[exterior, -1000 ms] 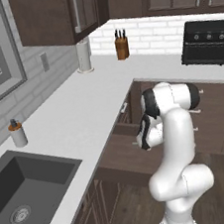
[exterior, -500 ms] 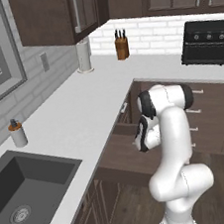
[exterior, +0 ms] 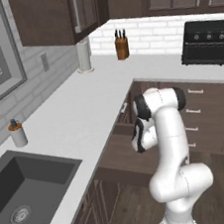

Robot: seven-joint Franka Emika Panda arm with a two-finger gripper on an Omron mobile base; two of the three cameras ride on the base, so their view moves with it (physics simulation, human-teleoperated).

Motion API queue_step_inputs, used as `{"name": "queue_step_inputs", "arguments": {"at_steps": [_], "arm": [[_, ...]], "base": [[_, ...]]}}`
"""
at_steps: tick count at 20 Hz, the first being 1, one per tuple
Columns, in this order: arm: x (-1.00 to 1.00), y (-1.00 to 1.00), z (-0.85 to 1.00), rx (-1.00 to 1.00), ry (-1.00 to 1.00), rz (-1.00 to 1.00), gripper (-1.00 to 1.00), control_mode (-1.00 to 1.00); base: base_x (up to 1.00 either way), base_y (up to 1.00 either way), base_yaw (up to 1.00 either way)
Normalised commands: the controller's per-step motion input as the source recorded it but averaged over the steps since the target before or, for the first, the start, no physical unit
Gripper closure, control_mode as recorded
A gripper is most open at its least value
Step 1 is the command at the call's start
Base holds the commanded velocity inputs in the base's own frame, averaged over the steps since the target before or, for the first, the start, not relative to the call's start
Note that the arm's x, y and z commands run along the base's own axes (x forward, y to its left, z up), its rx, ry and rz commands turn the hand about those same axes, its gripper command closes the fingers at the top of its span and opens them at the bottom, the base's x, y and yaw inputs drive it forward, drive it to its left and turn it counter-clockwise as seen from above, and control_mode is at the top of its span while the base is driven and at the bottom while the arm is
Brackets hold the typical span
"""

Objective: Take a straw from the drawer in front and place it inside the glass cup on the dining counter.

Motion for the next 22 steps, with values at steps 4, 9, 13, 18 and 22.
{"name": "queue_step_inputs", "arguments": {"at_steps": [4,9,13,18,22], "arm": [[0.26,0.0,-0.39,0.0,0.02,0.0,-1.0,-1.0],[0.26,0.0,-0.33,0.0,0.0,0.0,-1.0,-1.0],[0.1,-0.03,-0.4,0.0,0.02,0.0,-1.0,-1.0],[-0.19,-0.43,-0.91,0.0,0.17,0.0,-1.0,-1.0],[-0.49,-0.77,-1.0,0.0,0.23,0.0,-1.0,-1.0]], "base": [[0.0,0.0,0.0],[0.0,0.0,0.0],[0.0,0.0,0.0],[0.0,0.0,0.0],[0.0,0.0,0.0]]}}
